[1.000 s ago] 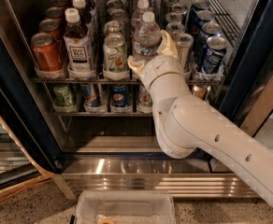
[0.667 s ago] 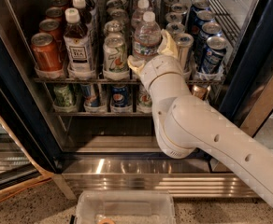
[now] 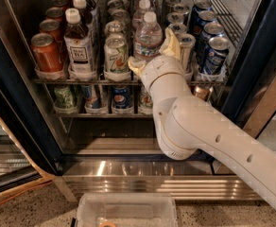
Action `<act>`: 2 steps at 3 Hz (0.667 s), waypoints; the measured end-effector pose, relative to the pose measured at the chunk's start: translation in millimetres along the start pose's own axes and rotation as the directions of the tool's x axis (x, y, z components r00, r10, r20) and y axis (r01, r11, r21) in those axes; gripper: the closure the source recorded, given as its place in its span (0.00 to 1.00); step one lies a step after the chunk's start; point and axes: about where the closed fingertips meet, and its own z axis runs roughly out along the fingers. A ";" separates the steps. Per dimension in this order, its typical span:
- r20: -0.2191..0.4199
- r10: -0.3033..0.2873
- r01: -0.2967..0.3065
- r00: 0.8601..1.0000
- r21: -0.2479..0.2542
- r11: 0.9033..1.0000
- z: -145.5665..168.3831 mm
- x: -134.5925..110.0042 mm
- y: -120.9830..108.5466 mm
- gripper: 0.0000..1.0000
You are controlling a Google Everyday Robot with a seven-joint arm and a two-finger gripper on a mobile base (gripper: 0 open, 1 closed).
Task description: Pick water bottle from top shelf of fridge
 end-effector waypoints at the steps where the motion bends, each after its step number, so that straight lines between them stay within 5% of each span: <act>1: 0.000 0.000 0.000 1.000 0.000 1.000 0.3 -1.6 -0.6 0.22; 2: -0.030 -0.007 0.006 1.000 -0.021 1.000 6.9 7.6 3.4 0.22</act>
Offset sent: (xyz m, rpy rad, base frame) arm 0.0522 -0.0108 -0.0753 -0.0945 0.2512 -0.0149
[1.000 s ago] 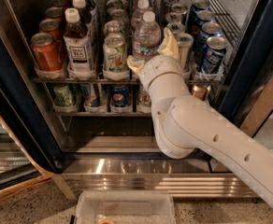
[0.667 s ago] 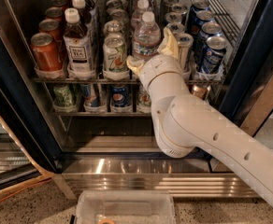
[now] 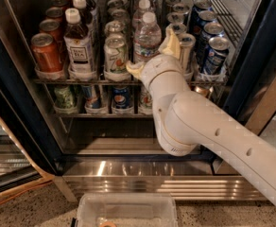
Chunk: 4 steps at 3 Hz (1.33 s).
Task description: Pick water bottle from top shelf of fridge
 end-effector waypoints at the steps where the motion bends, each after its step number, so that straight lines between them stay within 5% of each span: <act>1: 0.000 0.000 0.000 1.000 0.000 1.000 0.3 -3.0 -1.4 0.22; 3: 0.000 0.000 0.000 1.000 0.000 1.000 0.4 -2.9 -1.4 0.64; 4: -0.001 0.000 0.000 1.000 -0.001 1.000 0.3 -4.4 -1.7 0.72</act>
Offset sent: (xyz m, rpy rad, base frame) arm 0.0000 0.0006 0.0030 0.0000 0.0000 0.0000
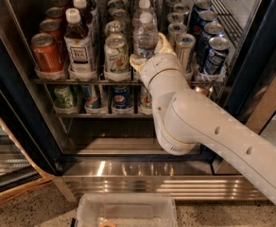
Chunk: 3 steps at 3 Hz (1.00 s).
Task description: Pick water bottle from top shelf of fridge
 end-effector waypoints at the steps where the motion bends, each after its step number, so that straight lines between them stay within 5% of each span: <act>1: -0.001 0.000 0.000 1.000 0.000 1.000 0.5 -2.3 -1.9 0.61; 3: -0.004 0.009 -0.009 1.000 0.003 1.000 4.6 -3.6 -4.6 0.99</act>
Offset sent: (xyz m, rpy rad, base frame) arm 0.1455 -0.0128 -0.1046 -0.0250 0.1582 -0.1012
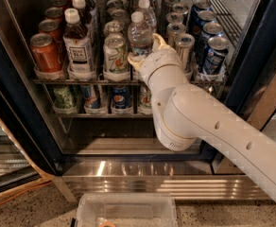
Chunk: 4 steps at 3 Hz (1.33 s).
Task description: Pick water bottle from top shelf of fridge
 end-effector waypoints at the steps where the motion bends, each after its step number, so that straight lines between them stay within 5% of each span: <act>1: 0.001 0.001 -0.001 1.000 0.000 1.000 0.5 -3.5 -1.5 1.00; 2: 0.059 0.123 -0.124 0.991 0.015 0.992 17.6 -22.3 -13.7 1.00; 3: 0.064 0.130 -0.132 0.989 0.017 0.991 16.4 -23.4 -16.0 1.00; 4: 0.143 0.291 -0.295 0.946 0.011 0.955 9.9 -42.3 -53.2 1.00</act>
Offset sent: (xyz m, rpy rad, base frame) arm 0.0853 -0.0489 0.0707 0.5886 -0.0984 0.0179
